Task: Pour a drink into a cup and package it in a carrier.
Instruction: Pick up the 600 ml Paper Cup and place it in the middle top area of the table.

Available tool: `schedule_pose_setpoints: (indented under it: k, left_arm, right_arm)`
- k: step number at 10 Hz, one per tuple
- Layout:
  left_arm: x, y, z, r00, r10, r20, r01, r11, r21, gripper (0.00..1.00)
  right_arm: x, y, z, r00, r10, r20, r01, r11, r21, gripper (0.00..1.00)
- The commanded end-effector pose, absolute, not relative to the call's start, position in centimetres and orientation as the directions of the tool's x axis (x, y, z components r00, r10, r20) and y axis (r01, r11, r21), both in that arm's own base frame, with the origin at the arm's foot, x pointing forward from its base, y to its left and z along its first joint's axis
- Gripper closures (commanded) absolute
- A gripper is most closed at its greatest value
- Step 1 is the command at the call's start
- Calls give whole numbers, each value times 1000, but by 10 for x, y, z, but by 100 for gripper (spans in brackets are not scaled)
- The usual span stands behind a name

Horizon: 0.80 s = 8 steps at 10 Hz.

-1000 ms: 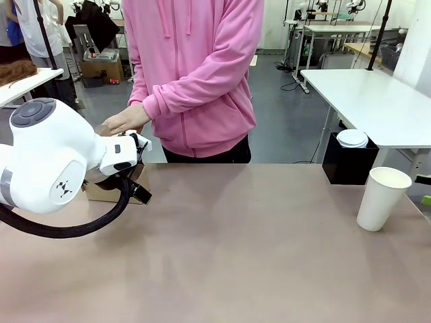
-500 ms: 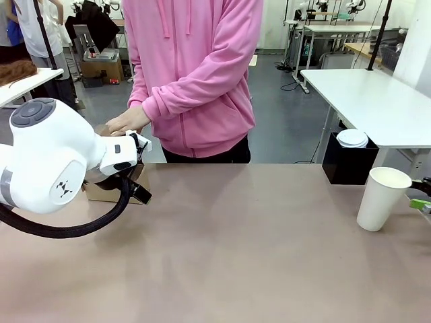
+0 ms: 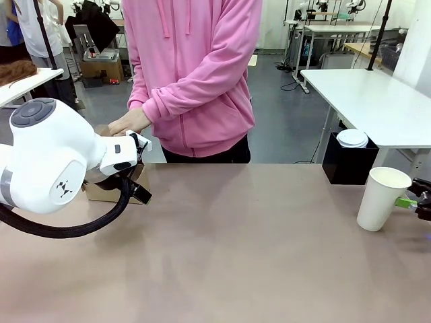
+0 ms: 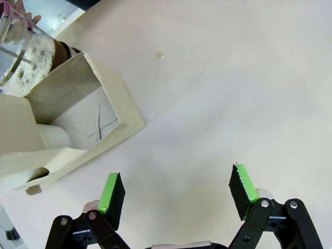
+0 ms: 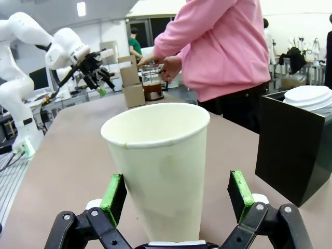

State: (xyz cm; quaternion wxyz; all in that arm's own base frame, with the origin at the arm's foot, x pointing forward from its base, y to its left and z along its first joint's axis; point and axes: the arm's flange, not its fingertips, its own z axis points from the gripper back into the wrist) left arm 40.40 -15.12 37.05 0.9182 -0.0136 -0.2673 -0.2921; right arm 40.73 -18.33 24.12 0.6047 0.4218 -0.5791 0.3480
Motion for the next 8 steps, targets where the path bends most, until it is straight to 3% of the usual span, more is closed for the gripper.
schedule_pose_setpoints:
  k: [1, 8]
  left_arm:
    - [404, -151, 371, 686, -529, 499, 544, 829, 130, 0]
    - [404, -151, 371, 686, -529, 499, 544, 829, 130, 0]
  right_arm:
    - [408, -167, 243, 71, -37, 997, -909, 409, 80, 0]
    - [423, -124, 232, 118, -4, 993, -935, 336, 112, 0]
